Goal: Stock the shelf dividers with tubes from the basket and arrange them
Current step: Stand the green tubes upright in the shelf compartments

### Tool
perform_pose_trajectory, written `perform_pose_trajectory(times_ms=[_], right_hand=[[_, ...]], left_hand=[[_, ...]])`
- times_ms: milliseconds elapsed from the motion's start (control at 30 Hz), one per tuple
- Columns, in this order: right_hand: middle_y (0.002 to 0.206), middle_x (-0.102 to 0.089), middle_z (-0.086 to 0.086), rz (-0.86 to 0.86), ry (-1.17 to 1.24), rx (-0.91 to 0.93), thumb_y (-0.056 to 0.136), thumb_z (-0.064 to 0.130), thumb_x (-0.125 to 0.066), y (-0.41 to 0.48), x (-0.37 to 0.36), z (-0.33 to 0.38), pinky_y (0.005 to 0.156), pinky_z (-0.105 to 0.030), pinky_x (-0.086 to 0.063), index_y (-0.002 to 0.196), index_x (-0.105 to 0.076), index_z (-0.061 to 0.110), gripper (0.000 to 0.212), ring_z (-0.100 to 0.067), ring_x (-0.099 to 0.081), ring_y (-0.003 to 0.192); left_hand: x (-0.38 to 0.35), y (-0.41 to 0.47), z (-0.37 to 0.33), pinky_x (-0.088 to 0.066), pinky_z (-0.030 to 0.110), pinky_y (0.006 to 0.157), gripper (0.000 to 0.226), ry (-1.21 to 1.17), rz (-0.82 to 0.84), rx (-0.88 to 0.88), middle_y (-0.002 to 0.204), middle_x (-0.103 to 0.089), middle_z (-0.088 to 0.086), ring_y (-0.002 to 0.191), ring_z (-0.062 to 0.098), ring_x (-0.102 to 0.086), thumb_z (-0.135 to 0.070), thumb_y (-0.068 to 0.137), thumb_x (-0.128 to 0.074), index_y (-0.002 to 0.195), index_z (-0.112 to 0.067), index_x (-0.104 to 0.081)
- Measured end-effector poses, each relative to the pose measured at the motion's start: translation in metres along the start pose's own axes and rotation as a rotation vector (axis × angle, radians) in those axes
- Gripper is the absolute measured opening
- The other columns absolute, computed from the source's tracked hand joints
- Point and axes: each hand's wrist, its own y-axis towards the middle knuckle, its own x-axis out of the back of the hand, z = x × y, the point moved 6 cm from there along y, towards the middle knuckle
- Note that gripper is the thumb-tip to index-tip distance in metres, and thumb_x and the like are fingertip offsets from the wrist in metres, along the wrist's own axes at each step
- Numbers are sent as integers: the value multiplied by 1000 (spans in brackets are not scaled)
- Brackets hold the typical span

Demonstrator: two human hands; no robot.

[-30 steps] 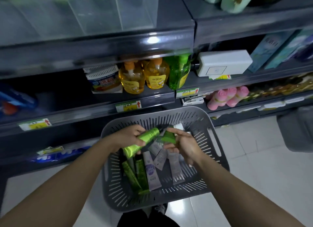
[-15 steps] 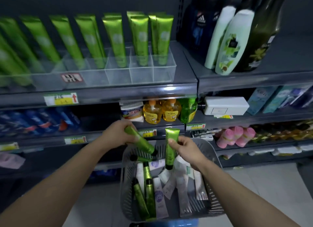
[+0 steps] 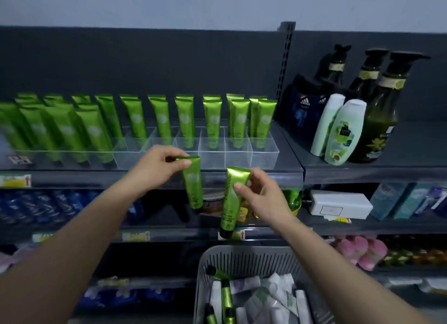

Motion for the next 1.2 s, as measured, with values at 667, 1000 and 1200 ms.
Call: perform_pose_trajectory(times_ms=[667,1000,1200], right_hand=[[73,-65,-7,-142,-53,329,86,19,-69,82,-76,137,67,-36,-51,86,-60,38,21,-29,-61,73],[67,-65,1,-241,-26,334,84,13,-71,100,-86,152,66,-42,-54,84,-58,37,27,-17,-59,60],[70,-70,3,-302,-79,333,85,15,-70,114,-90,155,67,-40,-56,82,-56,38,26,-23,-65,67]], left_hand=[[188,60,-36,-45,13,50,17,302,-293,-243,66,-66,-3,49,3,-60,-13,76,-78,68,-24,-67],[172,79,-10,-48,33,82,4,547,-141,-305,87,-65,-2,86,17,-59,-18,80,-75,83,-15,-73],[165,89,3,-42,35,89,4,644,-103,-349,79,-58,-13,88,14,-55,-25,81,-74,80,-23,-71]])
